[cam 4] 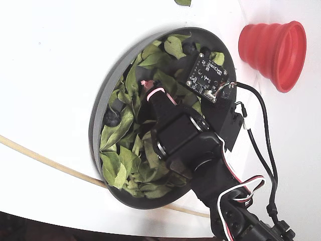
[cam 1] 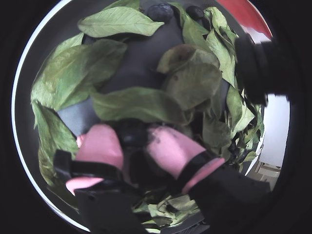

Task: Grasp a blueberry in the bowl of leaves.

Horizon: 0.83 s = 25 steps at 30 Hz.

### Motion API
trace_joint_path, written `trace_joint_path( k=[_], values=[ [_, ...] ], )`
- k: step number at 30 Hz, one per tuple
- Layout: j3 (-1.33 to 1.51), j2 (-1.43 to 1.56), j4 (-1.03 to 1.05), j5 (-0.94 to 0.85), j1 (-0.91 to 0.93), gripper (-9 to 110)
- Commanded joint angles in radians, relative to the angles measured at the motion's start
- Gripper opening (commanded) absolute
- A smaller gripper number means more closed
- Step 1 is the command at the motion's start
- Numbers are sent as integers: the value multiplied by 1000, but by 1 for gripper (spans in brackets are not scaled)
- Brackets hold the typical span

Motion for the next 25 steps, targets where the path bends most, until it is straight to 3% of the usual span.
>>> trace_joint_path(
  k=[1, 25],
  values=[
    [-8, 35, -8, -5, 11, 11],
    [58, 233, 14, -9, 31, 11]
  ],
)
